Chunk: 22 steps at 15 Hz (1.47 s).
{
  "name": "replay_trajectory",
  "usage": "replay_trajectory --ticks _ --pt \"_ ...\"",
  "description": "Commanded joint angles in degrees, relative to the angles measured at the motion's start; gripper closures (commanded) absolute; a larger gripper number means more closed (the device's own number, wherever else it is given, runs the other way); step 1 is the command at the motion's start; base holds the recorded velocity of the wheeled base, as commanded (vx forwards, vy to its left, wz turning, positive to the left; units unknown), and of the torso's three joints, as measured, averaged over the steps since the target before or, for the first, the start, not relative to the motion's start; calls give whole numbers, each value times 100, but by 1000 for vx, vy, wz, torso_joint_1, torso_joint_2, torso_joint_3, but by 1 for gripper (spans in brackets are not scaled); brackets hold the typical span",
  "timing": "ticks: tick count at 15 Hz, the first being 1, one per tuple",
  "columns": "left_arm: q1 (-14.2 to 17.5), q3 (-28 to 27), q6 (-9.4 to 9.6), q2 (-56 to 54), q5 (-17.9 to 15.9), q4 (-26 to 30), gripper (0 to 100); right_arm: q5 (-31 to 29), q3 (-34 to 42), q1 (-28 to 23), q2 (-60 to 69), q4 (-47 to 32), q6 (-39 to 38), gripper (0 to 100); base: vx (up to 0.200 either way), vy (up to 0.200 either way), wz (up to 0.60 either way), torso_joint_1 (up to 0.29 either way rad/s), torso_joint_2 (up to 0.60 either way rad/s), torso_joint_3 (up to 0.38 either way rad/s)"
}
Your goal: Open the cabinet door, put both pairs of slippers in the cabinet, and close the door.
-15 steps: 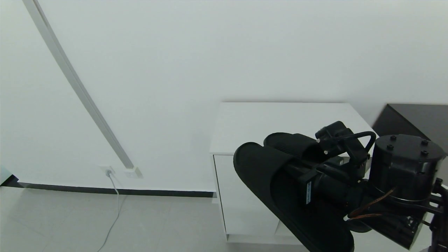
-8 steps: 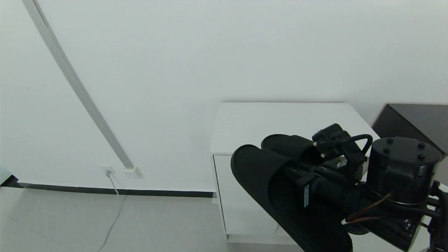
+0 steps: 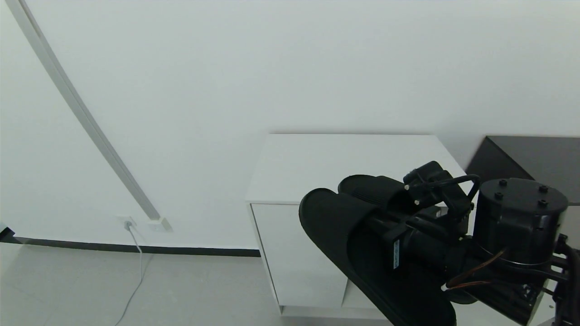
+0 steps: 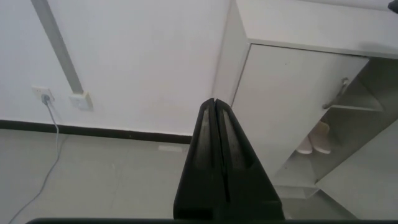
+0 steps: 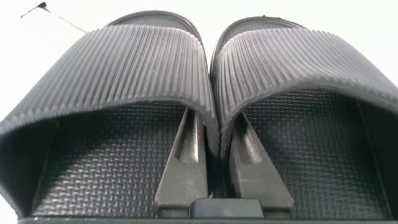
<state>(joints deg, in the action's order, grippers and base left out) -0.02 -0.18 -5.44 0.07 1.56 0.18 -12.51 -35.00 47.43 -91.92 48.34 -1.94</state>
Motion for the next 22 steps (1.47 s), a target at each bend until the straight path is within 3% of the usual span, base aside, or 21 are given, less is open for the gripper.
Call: replay_trajectory --ticks 1,11,22 --pt "-6 1 -1 1 2 -1 100 3 2 3 -19 0 0 100 0 -200 0 2 2 2" --pt "-6 1 8 -7 2 -1 100 3 -7 12 -63 0 9 100 0 -200 0 1 2 1" --pt "-6 1 -19 1 2 -1 100 38 28 3 -107 9 0 100 0 0 0 0 0 0"
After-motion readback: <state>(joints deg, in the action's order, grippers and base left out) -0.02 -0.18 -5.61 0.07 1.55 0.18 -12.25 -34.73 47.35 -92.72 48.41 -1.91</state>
